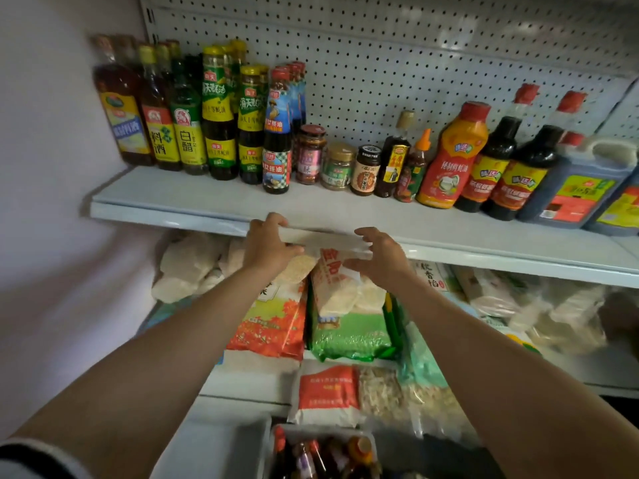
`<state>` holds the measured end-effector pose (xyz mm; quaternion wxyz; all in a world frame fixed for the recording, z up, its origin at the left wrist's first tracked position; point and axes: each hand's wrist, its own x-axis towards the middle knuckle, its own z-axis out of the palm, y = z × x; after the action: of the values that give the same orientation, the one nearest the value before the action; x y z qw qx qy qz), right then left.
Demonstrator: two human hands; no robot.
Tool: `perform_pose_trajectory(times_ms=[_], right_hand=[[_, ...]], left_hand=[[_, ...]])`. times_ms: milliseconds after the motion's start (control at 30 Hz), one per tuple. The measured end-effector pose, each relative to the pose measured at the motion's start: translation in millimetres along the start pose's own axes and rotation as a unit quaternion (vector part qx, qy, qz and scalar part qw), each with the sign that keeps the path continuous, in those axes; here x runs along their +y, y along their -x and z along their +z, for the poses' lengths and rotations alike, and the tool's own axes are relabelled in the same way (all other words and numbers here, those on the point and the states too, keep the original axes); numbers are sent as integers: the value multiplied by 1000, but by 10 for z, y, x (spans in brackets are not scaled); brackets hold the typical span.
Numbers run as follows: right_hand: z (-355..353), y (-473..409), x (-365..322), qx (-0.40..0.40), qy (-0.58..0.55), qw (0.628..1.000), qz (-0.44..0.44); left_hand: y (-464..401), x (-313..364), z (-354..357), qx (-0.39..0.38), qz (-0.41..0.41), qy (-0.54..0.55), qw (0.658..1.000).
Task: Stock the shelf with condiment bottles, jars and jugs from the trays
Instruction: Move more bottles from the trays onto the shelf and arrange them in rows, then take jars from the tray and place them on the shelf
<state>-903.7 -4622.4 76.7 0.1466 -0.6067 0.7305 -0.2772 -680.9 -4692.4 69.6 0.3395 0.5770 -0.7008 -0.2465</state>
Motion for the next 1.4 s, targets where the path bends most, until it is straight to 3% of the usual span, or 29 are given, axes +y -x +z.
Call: perform_pose_trajectory(times_ms=[367, 667, 1000, 1233, 1400], right_hand=[[299, 807, 1007, -141, 65, 988, 18], [869, 1112, 1631, -212, 49, 971, 98], [2445, 1731, 3039, -280, -12, 921, 269], [3669, 2040, 3988, -287, -25, 900, 325], [4545, 2165, 4541, -288, -36, 896, 336]], left_hand=[[1305, -336, 883, -58, -105, -78, 990], [1586, -837, 1432, -138, -152, -77, 976], [2233, -2230, 2806, -239, -238, -68, 939], [2651, -3325, 3859, -269, -276, -58, 921], [3053, -4167, 4606, -278, -350, -31, 894]])
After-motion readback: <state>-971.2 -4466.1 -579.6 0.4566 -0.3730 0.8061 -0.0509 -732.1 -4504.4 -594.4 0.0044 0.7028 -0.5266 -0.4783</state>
